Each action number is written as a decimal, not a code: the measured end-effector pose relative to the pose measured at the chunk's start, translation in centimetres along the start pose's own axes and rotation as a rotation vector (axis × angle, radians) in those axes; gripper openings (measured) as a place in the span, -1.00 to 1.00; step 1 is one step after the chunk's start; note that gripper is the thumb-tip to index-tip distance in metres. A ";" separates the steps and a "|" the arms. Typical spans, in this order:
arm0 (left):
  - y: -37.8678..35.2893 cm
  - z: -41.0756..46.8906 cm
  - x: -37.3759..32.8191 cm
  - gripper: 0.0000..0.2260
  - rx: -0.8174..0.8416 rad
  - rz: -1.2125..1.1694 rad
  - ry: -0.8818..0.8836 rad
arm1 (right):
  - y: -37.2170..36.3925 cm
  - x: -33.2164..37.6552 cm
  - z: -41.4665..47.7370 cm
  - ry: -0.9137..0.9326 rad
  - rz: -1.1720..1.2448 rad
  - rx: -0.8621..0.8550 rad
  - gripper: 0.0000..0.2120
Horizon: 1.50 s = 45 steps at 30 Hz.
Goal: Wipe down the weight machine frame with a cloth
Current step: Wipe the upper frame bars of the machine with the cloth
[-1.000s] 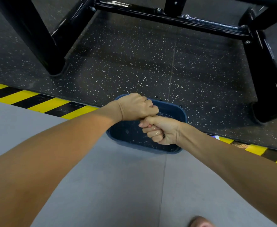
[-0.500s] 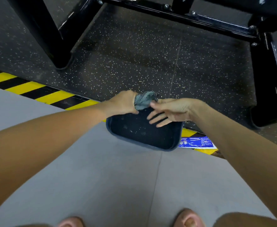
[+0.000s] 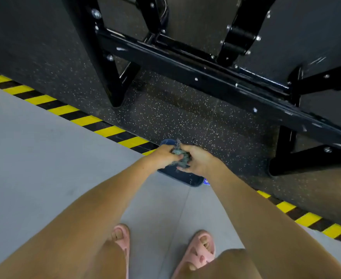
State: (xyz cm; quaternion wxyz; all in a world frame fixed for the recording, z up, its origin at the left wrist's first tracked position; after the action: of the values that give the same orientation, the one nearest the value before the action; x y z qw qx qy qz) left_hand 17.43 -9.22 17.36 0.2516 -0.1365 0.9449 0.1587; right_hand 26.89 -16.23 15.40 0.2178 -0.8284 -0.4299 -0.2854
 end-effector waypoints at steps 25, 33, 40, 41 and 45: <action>9.6 -45.0 -18.0 -0.86 -0.229 -0.554 -0.098 | -4.7 30.4 -43.0 0.477 -0.216 -0.079 -0.78; 6.7 -54.3 -27.3 -0.81 -0.325 -0.226 -0.301 | 3.3 36.2 -53.6 0.588 -0.359 -0.099 -0.58; 6.3 -59.3 -32.8 -0.85 -0.144 0.108 -0.313 | 6.8 40.5 -61.1 0.625 -0.636 -0.252 -0.41; 6.8 -60.0 -33.5 -0.83 -0.050 -0.017 -0.357 | 7.1 41.0 -61.7 0.620 -0.509 -0.236 -0.32; 6.8 -58.4 -33.0 -0.24 0.281 -0.708 -0.332 | 5.8 41.6 -62.2 0.573 0.043 -0.090 -0.38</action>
State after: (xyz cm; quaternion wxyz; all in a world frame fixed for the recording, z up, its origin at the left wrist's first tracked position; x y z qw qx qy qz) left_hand 17.49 -18.71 84.16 0.4559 -0.3900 0.7986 -0.0481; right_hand 33.43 -32.58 88.34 0.2994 -0.7317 -0.3202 -0.5220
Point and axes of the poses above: each hand's wrist, its own z-axis towards the middle knuckle, its own y-axis out of the back of the hand, x = y × z, the point moved 4 cm from there along z, towards the middle knuckle, and after that the axes turned 14 degrees about y, right-handed, at the moved point
